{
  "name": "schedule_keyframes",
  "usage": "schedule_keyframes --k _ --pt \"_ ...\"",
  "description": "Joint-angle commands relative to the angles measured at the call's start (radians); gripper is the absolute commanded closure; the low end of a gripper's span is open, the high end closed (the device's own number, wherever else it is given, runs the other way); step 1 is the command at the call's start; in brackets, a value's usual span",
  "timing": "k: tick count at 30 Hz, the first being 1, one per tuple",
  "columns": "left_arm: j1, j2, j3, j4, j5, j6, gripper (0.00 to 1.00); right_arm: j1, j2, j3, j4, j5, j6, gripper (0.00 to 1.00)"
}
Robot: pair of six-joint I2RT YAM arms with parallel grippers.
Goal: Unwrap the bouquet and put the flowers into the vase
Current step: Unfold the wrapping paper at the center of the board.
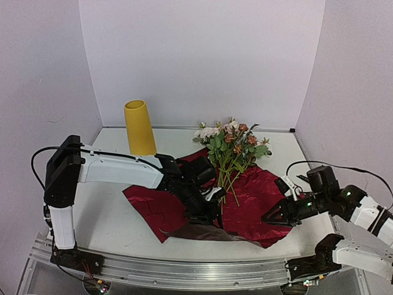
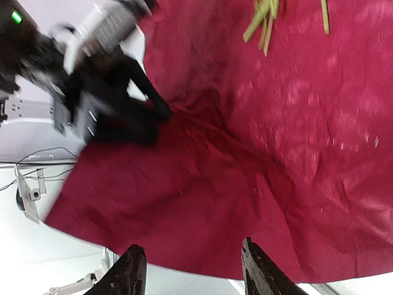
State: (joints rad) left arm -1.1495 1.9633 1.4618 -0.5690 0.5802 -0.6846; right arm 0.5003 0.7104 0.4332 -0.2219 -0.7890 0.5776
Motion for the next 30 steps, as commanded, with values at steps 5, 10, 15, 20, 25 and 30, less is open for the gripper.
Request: schedule_keyframes --k 5,10,15,20,25,30 --pt "-0.093 -0.001 -0.031 0.014 0.012 -0.03 0.62 0.005 0.132 0.149 -0.044 0.076 -0.099 0.47" --pt "-0.107 0.02 -0.065 0.014 -0.03 -0.036 0.62 0.013 0.22 0.125 0.0 0.113 -0.107 0.53" --pt "-0.107 0.014 -0.119 0.012 -0.092 -0.057 0.61 0.026 0.269 0.102 0.049 0.178 -0.074 0.57" --pt "-0.107 0.023 -0.165 0.012 -0.098 -0.079 0.61 0.039 0.337 0.091 0.056 0.259 -0.06 0.6" --pt "-0.107 0.024 -0.183 0.012 -0.135 -0.077 0.61 0.044 0.409 0.079 0.056 0.322 -0.057 0.61" --pt "-0.106 -0.012 -0.144 0.012 -0.204 -0.07 0.61 0.047 0.441 0.097 0.056 0.365 -0.057 0.61"
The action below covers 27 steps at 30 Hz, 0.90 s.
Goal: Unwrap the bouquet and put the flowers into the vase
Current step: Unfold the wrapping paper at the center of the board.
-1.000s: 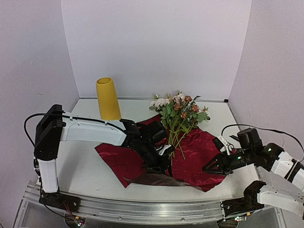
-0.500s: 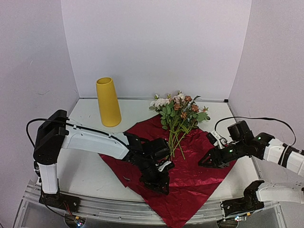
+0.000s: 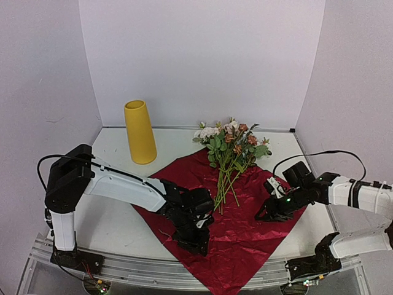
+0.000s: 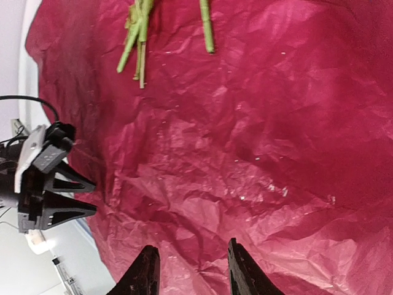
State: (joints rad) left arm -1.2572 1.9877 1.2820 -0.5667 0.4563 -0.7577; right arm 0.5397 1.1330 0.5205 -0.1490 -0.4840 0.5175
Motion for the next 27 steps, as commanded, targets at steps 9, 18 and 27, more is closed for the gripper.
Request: schedule_keyframes --k 9,18,27 --pt "0.06 -0.136 0.167 0.001 -0.283 0.035 0.52 0.007 0.062 0.134 -0.013 0.161 0.033 0.63" --pt "0.24 -0.058 0.362 0.007 -0.34 0.107 0.44 0.006 0.17 0.284 0.03 0.194 0.062 0.63" --pt "0.366 0.175 0.637 0.013 -0.315 0.185 0.61 0.007 0.282 0.398 0.032 0.217 0.07 0.63"
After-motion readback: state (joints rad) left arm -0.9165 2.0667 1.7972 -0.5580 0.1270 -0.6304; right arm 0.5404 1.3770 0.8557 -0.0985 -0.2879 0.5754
